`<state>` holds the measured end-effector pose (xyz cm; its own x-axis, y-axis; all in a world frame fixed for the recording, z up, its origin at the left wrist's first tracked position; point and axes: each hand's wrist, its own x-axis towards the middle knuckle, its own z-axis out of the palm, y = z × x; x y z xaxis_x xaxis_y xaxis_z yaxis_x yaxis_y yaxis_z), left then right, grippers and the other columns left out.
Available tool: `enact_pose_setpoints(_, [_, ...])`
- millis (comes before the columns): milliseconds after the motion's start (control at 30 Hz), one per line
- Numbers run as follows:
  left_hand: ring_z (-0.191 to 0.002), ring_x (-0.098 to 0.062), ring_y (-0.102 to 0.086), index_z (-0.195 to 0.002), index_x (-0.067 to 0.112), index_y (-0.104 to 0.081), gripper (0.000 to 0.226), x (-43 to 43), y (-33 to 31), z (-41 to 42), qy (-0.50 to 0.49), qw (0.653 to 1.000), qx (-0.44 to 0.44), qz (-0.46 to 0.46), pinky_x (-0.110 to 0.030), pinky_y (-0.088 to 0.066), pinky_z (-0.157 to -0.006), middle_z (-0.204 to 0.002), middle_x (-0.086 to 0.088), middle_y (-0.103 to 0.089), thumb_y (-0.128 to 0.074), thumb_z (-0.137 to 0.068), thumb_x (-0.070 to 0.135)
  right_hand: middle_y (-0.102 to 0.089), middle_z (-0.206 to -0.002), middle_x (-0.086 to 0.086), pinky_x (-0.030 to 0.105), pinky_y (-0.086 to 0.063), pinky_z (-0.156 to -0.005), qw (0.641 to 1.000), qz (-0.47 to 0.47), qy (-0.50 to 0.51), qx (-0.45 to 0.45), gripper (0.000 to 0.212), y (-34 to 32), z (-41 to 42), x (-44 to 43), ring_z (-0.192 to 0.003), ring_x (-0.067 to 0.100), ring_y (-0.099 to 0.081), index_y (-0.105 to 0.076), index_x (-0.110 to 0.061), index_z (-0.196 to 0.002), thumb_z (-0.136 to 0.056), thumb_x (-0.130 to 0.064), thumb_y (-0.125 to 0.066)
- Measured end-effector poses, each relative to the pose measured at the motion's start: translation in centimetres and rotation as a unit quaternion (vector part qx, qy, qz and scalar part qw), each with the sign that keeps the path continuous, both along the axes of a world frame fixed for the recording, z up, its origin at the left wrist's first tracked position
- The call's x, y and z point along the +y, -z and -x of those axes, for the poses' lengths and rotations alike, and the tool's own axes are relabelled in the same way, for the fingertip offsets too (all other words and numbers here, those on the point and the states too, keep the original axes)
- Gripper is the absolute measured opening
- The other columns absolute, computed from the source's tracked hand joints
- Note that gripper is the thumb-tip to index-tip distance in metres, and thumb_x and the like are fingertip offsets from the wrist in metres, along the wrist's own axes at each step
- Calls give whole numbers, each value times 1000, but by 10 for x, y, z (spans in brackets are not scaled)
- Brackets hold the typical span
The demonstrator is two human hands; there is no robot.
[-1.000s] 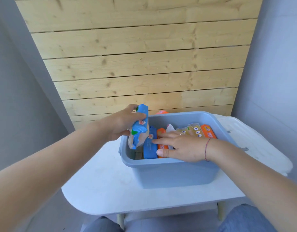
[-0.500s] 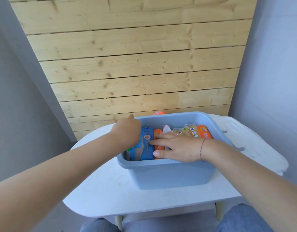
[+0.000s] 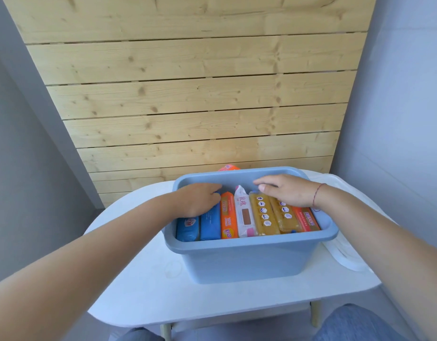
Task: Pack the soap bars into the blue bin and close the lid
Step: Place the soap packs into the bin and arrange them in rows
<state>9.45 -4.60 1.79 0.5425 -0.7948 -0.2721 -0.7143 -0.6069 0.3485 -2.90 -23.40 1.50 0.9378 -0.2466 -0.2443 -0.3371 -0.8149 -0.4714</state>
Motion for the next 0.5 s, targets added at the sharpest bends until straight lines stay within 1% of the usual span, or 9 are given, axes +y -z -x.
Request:
enact_pose_setpoints(33, [-111, -18, -55, -113, 18, -59, 35, -2, -4, -2, -3, 1000, 23, 0, -30, -40, -98, -128, 2, -58, -29, -97, 28, -45, -145, -9, 18, -30, -95, 1000, -24, 6, 2, 44, 0, -1, -1, -124, 9, -46, -42, -29, -141, -100, -39, -31])
enact_pose_setpoints(67, [-115, -17, -55, -114, 20, -63, 39, -3, -6, -4, -13, 999, 52, 4, -34, -39, -105, -129, 3, -59, -31, -96, 31, -48, -142, -9, 18, -33, -91, 999, -52, 13, 5, 44, 0, -2, -2, -117, 7, -48, -45, -28, -139, -100, -40, -31])
enact_pose_setpoints(133, [-106, -18, -63, -106, 17, -70, 38, -4, -10, -7, -44, 991, 125, 28, -40, -45, -103, -117, 0, -67, -43, -90, 39, -60, -131, -7, 17, -41, -82, 992, -119, 29, 19, 42, -3, -1, -3, -106, 7, -57, -56, -25, -131, -100, -40, -30])
enact_pose_setpoints(200, [-99, -18, -68, -100, 16, -73, 37, -3, -9, -10, -64, 984, 158, 41, -40, -49, -99, -108, -1, -72, -52, -84, 41, -71, -112, -7, 16, -48, -77, 987, -153, 31, 34, 43, -4, -1, -2, -94, 7, -67, -66, -24, -119, -99, -42, -32])
enact_pose_setpoints(300, [-99, -14, -67, -102, 23, -73, 35, -4, -4, -12, -37, 987, 151, 35, -38, -50, -99, -110, 5, -71, -45, -89, 39, -70, -88, -19, 11, -48, -66, 988, -146, 28, 33, 42, -4, 0, 0, -77, -4, -66, -69, -24, -113, -97, -45, -36])
enact_pose_setpoints(333, [-102, -13, -65, -105, 25, -71, 36, -3, -3, -11, -25, 990, 139, 32, -37, -49, -100, -113, 6, -69, -41, -91, 39, -69, -87, -20, 11, -48, -66, 988, -150, 30, 30, 42, -3, -1, 0, -77, -4, -66, -69, -24, -113, -96, -46, -37])
enact_pose_setpoints(400, [-109, -12, -61, -113, 29, -66, 39, -3, -2, -9, -2, 992, 119, 29, -36, -45, -103, -122, 6, -64, -33, -94, 40, -70, -93, -18, 13, -48, -71, 988, -155, 18, 21, 41, 0, -1, -2, -84, 0, -66, -68, -25, -113, -97, -46, -36])
enact_pose_setpoints(433, [-110, -11, -61, -117, 30, -64, 43, -3, -1, -8, 5, 990, 137, 27, -36, -45, -104, -124, 6, -63, -32, -92, 44, -69, -100, -17, 12, -47, -76, 989, -144, -1, 13, 40, 1, -1, -3, -91, 0, -65, -66, -26, -115, -98, -44, -34])
enact_pose_setpoints(500, [-105, -12, -67, -116, 27, -65, 51, -3, -1, -8, -5, 978, 207, 14, -37, -49, -100, -118, 6, -69, -35, -84, 53, -63, -115, -20, 8, -41, -84, 992, -116, -48, 7, 39, 3, 0, -4, -102, -6, -59, -60, -30, -124, -99, -41, -32])
